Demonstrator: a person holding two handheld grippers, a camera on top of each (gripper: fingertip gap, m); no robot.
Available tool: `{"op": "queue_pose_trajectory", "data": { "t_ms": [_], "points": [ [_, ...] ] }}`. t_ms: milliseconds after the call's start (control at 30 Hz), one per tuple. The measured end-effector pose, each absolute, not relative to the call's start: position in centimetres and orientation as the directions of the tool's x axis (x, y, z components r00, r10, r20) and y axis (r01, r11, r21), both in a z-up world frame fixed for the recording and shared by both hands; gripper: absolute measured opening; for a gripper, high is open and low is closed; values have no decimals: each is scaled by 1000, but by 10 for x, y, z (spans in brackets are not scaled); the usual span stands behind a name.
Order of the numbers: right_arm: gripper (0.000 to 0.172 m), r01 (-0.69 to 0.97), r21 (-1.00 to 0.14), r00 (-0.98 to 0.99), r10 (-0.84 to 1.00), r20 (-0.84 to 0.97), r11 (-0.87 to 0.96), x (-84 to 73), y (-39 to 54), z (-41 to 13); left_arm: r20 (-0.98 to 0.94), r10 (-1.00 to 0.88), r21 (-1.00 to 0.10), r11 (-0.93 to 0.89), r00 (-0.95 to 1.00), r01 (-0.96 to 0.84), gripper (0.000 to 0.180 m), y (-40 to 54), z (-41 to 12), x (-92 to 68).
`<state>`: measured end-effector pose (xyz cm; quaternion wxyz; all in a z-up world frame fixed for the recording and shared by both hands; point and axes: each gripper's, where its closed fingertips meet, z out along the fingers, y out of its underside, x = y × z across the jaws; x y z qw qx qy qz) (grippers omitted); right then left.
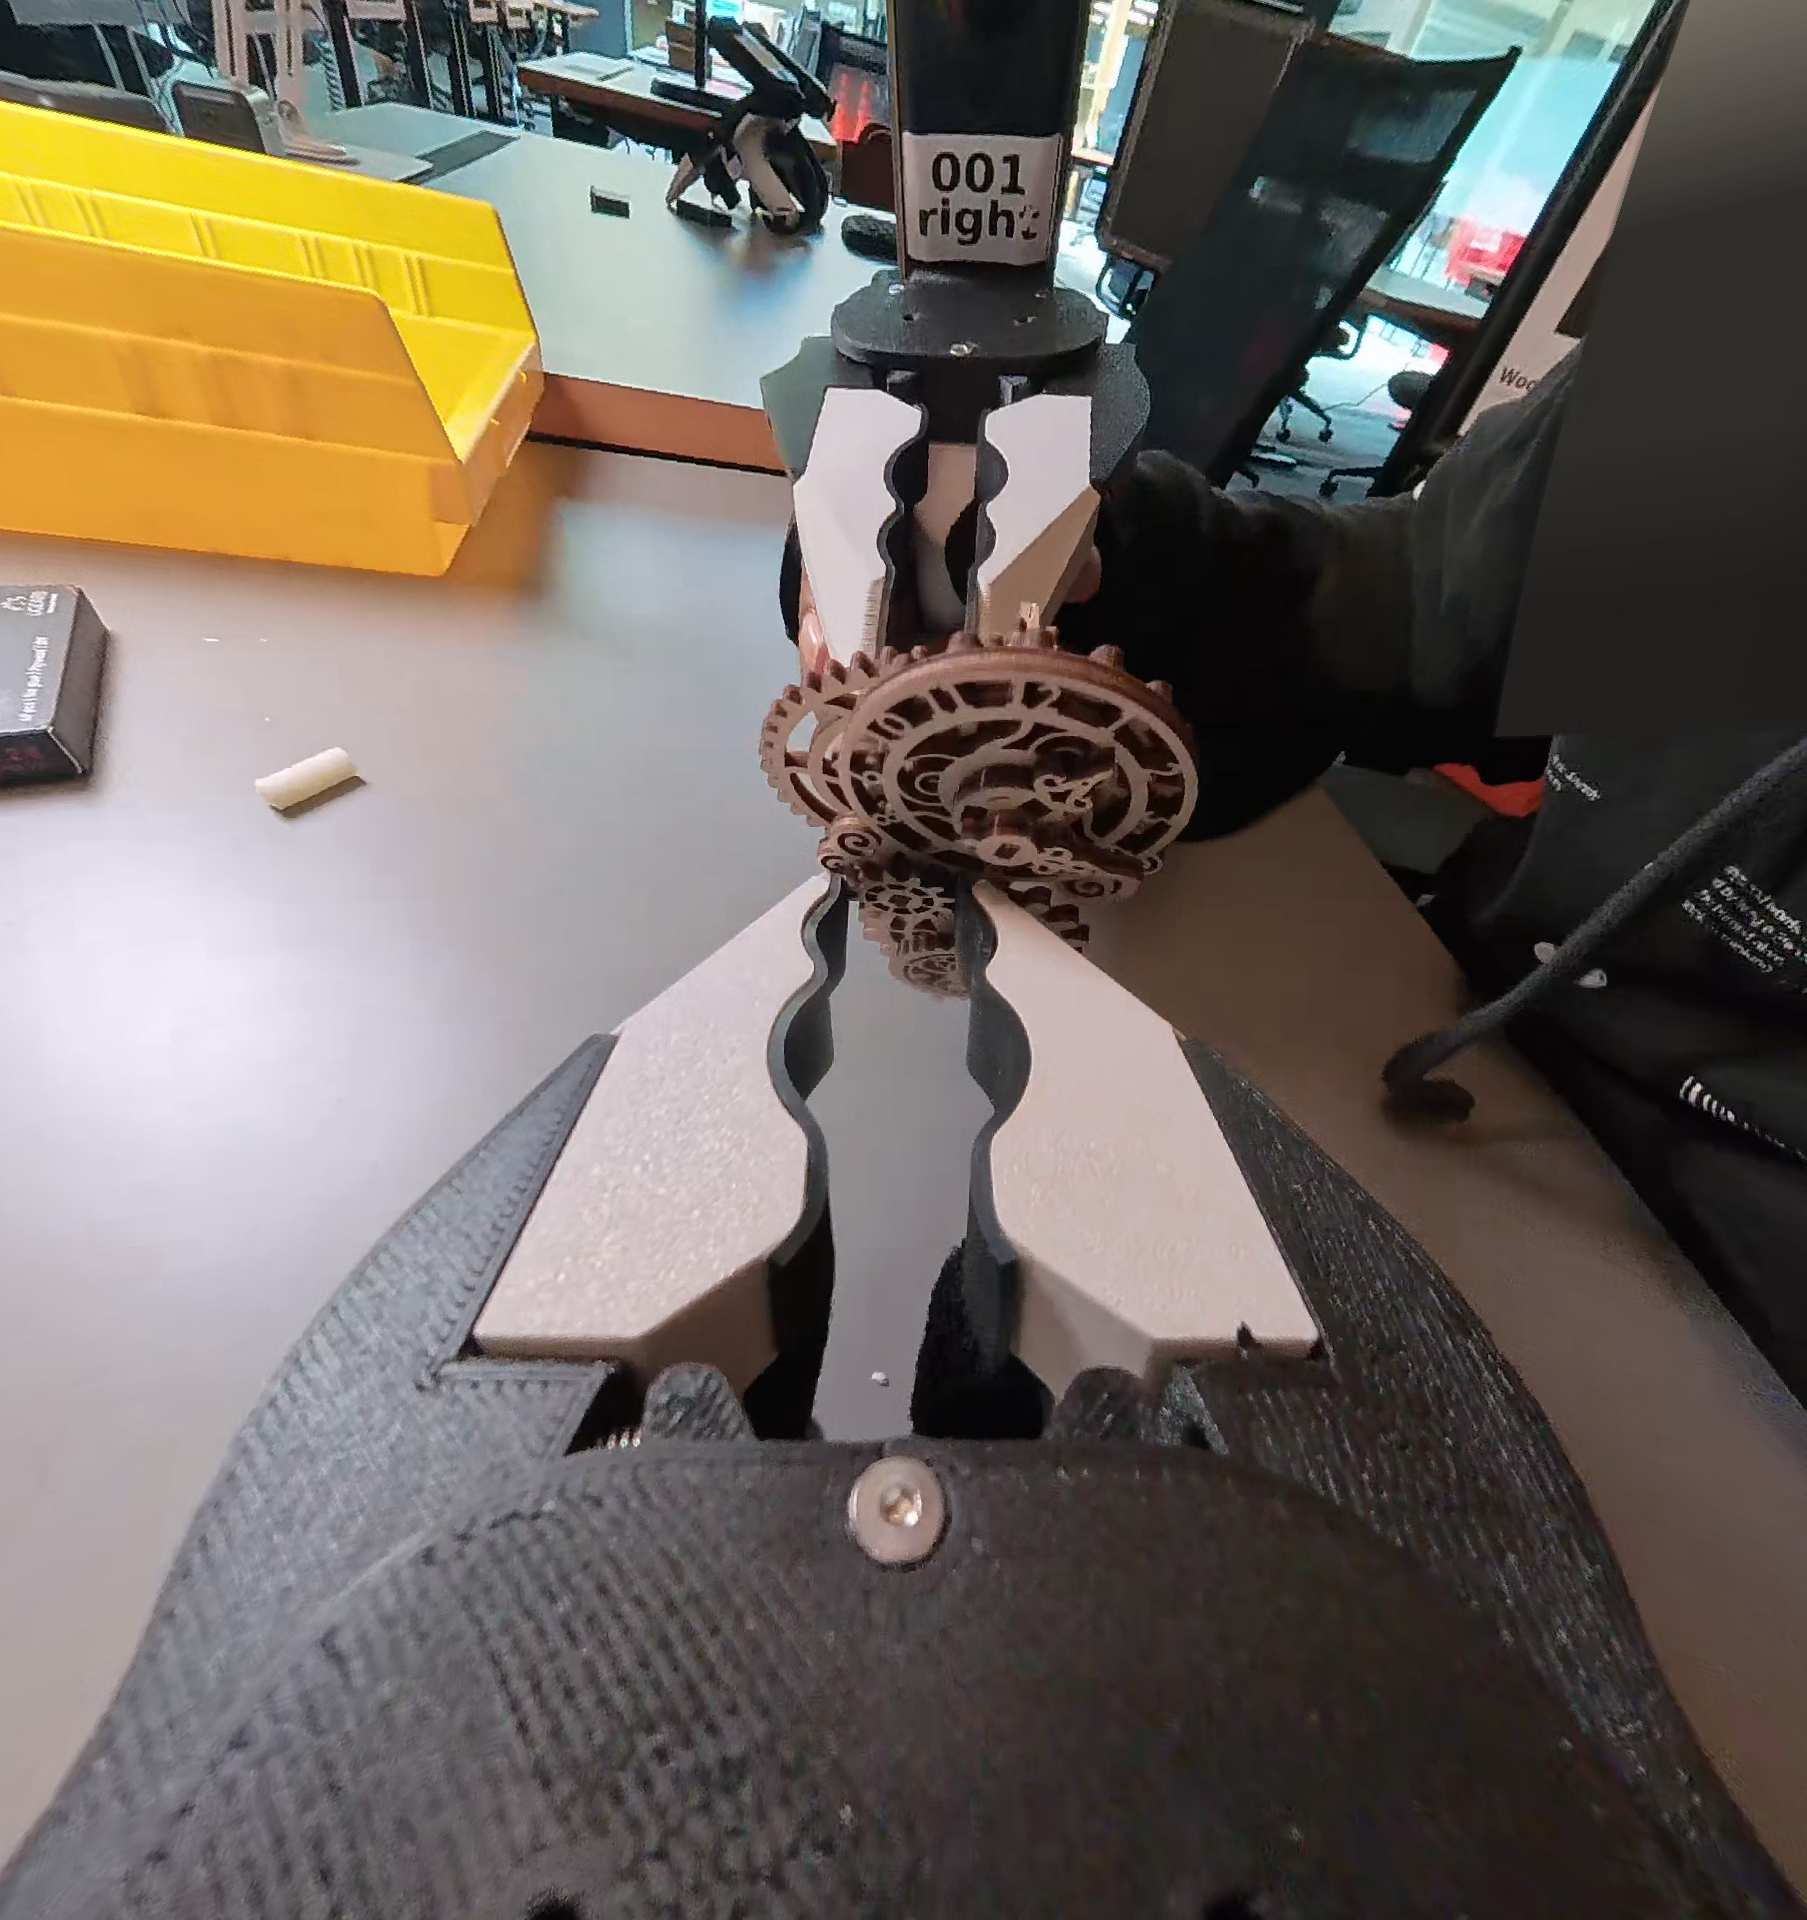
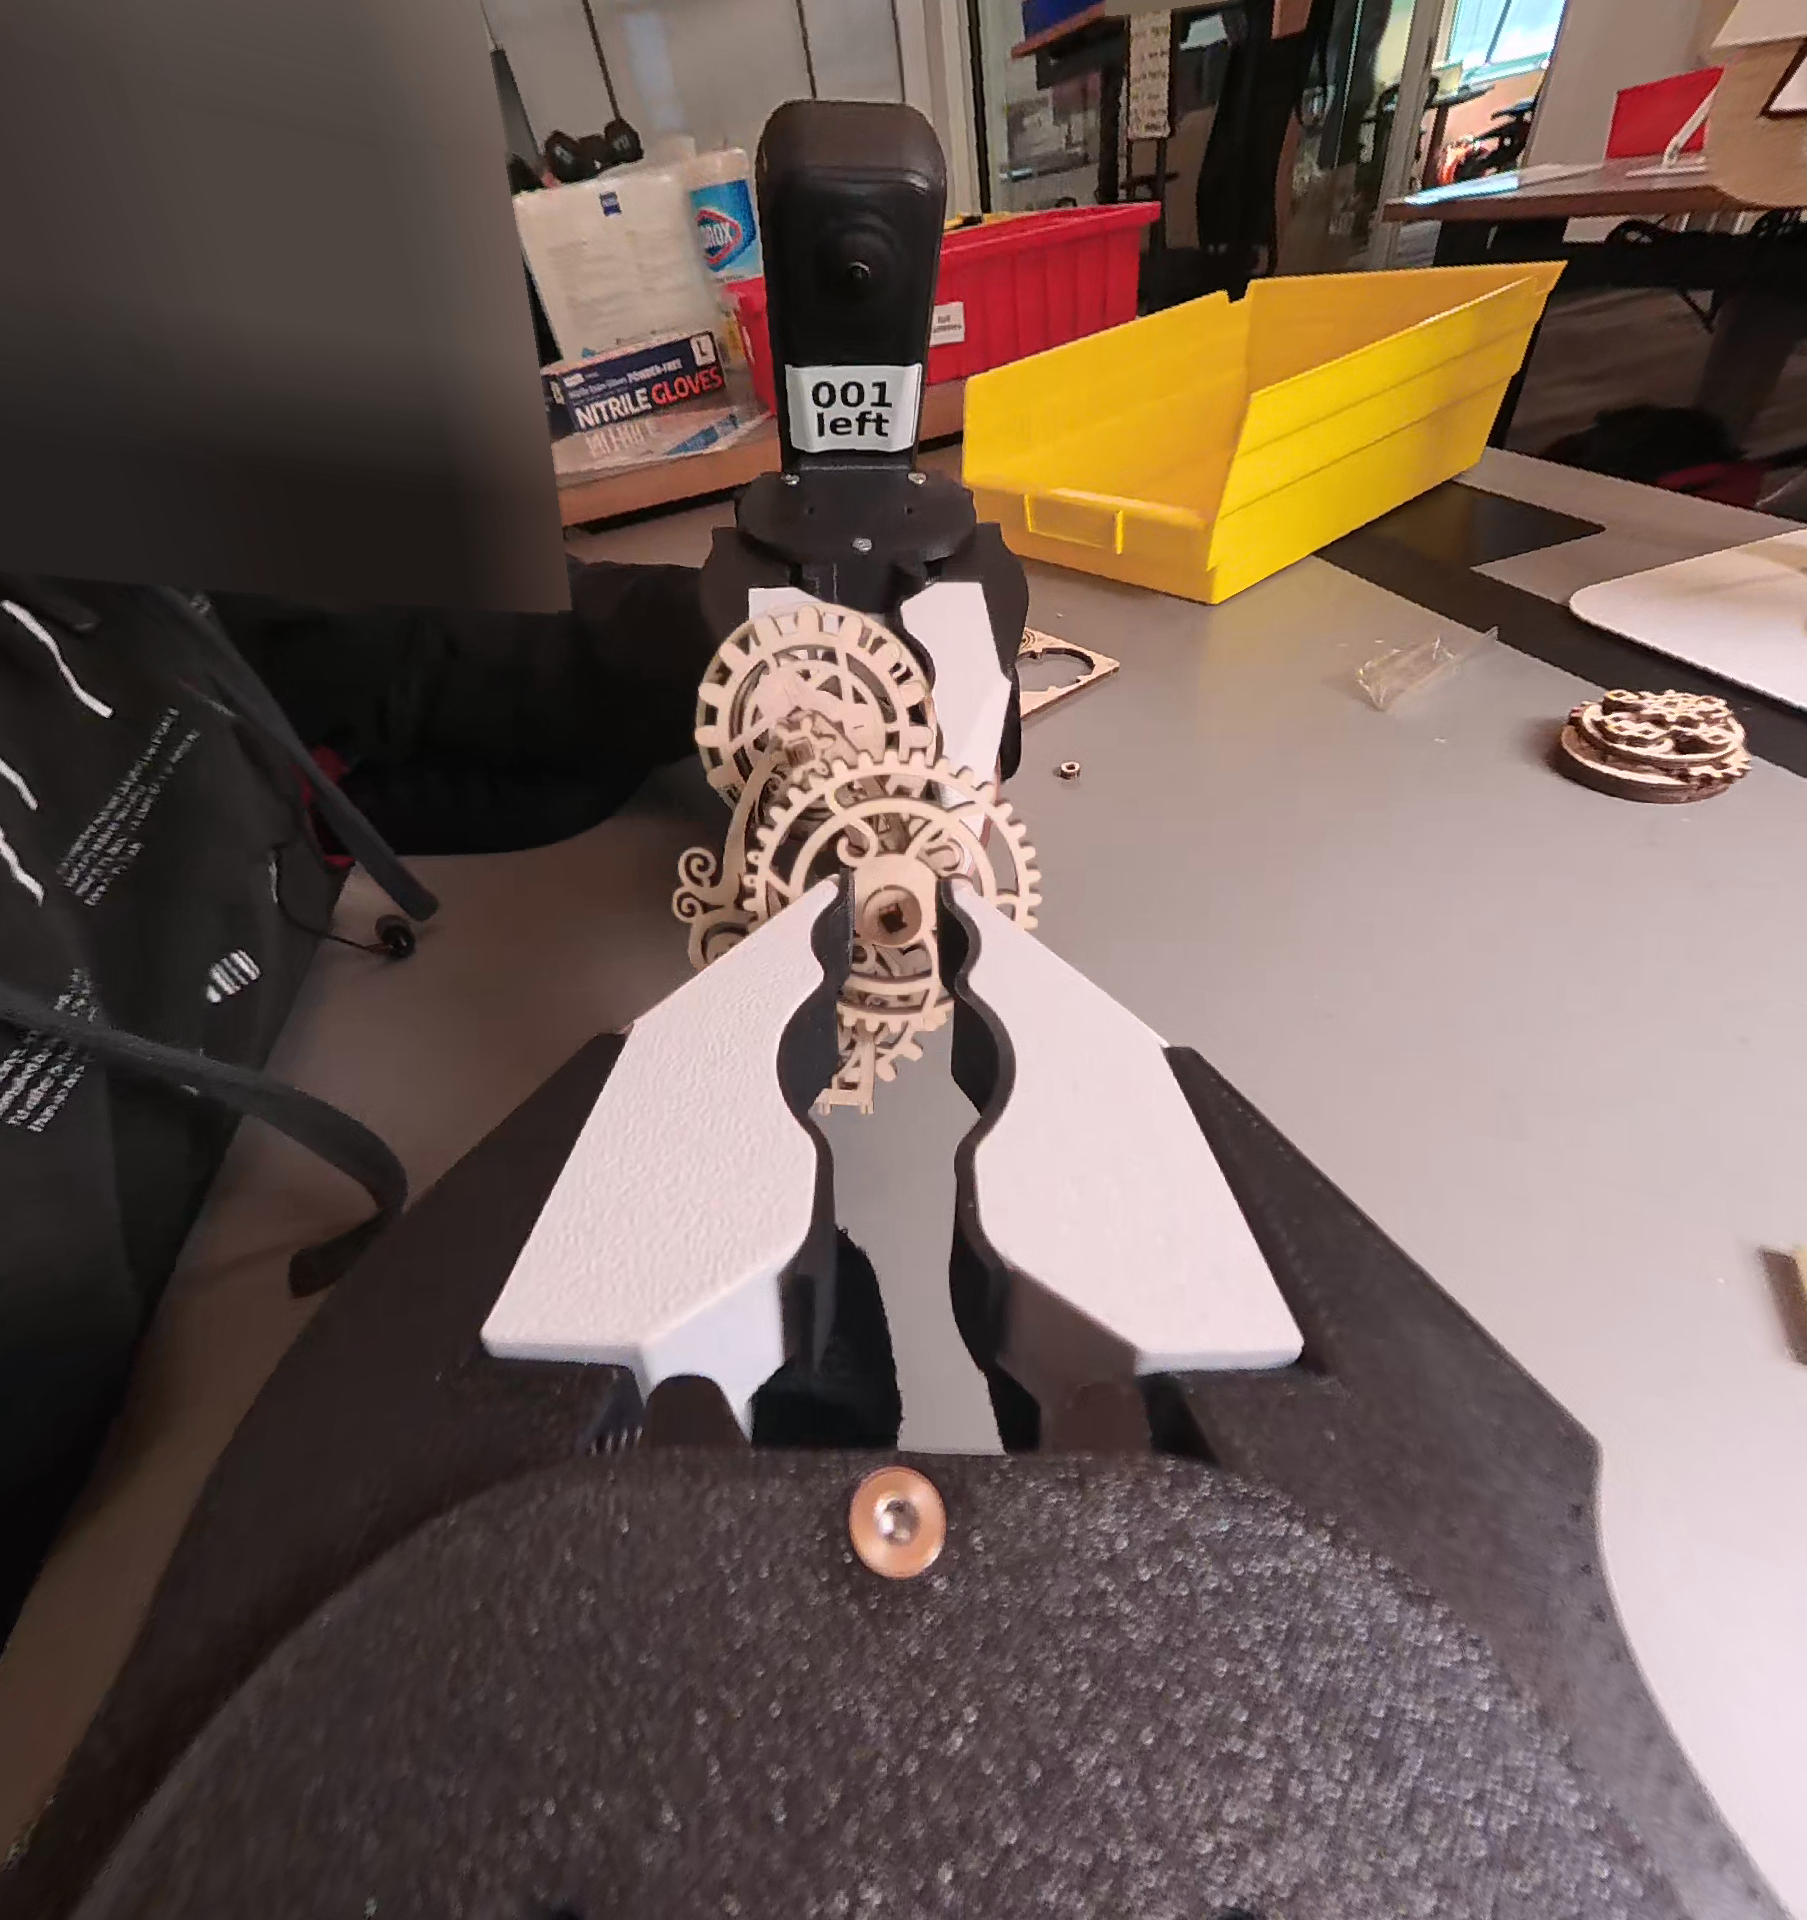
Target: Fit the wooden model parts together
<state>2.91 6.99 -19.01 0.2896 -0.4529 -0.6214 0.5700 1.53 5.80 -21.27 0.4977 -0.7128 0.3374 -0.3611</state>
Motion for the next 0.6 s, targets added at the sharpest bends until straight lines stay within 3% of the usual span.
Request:
{"op": "queue_pose_trajectory", "data": {
  "t_ms": [600],
  "points": [
    [10, 345, -938, -447, 886, -121, 46, 35, 64, -227, 122, -850, -936, -270, 513, -224, 18, 54, -232, 19]
  ]
}}
